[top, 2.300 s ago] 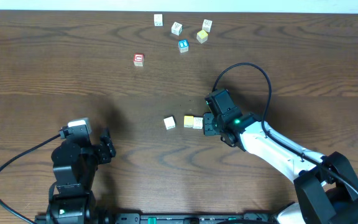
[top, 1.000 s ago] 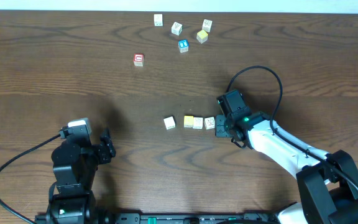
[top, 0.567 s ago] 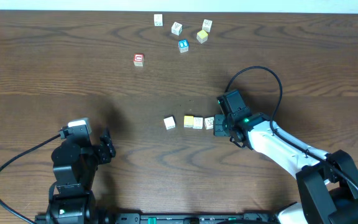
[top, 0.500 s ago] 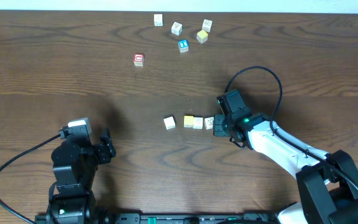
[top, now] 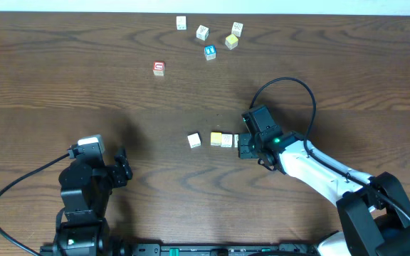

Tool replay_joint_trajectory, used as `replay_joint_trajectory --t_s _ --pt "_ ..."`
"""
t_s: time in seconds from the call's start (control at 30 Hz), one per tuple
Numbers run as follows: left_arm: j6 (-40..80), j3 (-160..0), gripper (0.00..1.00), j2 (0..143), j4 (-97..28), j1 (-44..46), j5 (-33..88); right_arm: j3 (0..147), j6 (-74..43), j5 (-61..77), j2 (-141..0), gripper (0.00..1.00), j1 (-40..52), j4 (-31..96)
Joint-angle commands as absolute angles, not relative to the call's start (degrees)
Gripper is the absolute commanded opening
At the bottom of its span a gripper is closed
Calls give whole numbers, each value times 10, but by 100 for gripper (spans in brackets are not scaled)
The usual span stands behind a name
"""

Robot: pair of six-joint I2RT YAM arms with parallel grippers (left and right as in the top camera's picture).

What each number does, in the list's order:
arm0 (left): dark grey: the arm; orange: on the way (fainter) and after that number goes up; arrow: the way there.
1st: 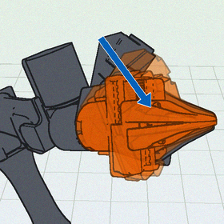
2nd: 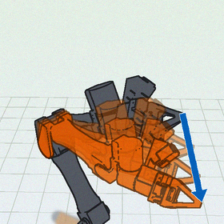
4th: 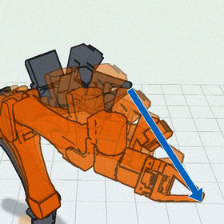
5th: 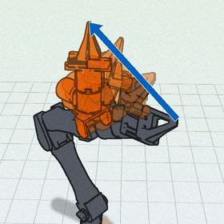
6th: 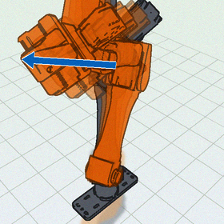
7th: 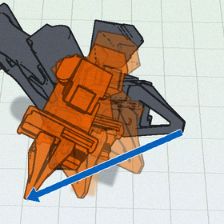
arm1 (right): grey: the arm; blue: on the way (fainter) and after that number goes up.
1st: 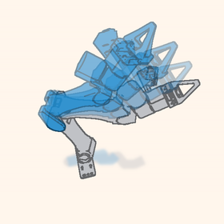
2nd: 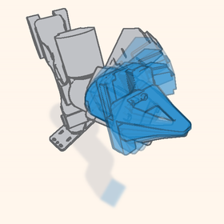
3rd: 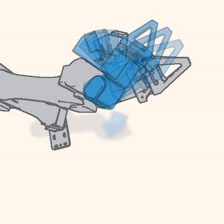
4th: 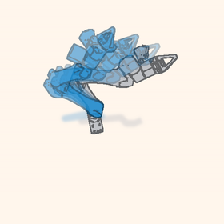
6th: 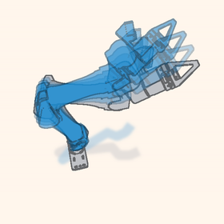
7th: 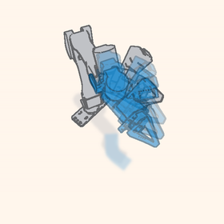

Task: Lift 4 blocks

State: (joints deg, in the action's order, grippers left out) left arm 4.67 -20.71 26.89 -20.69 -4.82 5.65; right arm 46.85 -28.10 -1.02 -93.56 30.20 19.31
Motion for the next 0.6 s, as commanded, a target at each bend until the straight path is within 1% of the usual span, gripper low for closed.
replay_joint_trajectory --t_s 0.0,0.57 --pt "48 -216 77 269 -208 -51 60 466 -286 -10 -930 1 305 189" --pt "48 -216 77 269 -208 -51 60 466 -286 -1 -930 1 305 186"
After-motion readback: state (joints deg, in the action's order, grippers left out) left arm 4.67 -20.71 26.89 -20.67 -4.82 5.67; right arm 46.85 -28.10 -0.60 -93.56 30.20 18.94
